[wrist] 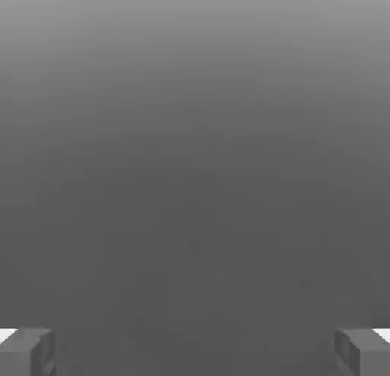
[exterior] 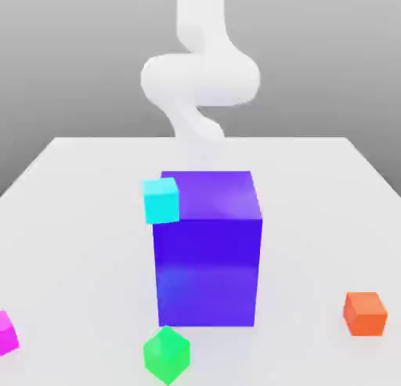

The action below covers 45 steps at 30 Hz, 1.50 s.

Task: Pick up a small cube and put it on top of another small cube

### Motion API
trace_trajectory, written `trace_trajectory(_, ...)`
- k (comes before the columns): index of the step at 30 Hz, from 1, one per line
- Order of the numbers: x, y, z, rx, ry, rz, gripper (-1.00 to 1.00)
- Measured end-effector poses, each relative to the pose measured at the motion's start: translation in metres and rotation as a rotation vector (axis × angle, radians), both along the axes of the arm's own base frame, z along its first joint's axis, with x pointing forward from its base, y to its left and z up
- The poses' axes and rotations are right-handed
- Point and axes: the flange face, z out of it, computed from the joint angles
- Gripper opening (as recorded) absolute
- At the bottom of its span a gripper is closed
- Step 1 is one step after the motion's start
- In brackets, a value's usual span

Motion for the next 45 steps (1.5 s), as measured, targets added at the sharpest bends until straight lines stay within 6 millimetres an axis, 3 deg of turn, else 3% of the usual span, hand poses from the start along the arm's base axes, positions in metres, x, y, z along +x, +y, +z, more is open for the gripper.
trace_trajectory(4,0.015,-0.021,-0.100,-0.036,0.266,0.062,0.00)
trace_trajectory(10,0.012,-0.042,-0.250,-0.054,0.581,0.154,0.00)
trace_trajectory(11,0.011,-0.044,-0.276,-0.056,0.613,0.164,-1.00)
trace_trajectory(16,0.011,-0.044,-0.276,-0.056,0.613,0.164,-1.00)
trace_trajectory(17,0.009,-0.045,-0.296,-0.057,0.639,0.172,-1.00)
trace_trajectory(18,0.009,-0.046,-0.299,-0.057,0.652,0.176,-1.00)
trace_trajectory(22,0.008,-0.046,-0.260,-0.057,0.665,0.181,-1.00)
trace_trajectory(23,0.006,-0.037,-0.251,-0.061,0.664,0.196,-1.00)
trace_trajectory(25,-0.004,0.007,-0.245,-0.083,0.661,0.268,-1.00)
trace_trajectory(27,-0.021,0.054,-0.244,-0.111,0.660,0.346,-1.00)
trace_trajectory(28,-0.027,0.067,-0.249,-0.120,0.659,0.368,-1.00)
trace_trajectory(32,-0.032,0.079,-0.296,-0.129,0.659,0.389,-1.00)
trace_trajectory(33,-0.033,0.079,-0.305,-0.130,0.659,0.390,1.00)
trace_trajectory(40,-0.033,0.080,-0.305,-0.130,0.659,0.390,1.00)
trace_trajectory(45,-0.031,0.078,-0.251,-0.126,0.659,0.396,1.00)
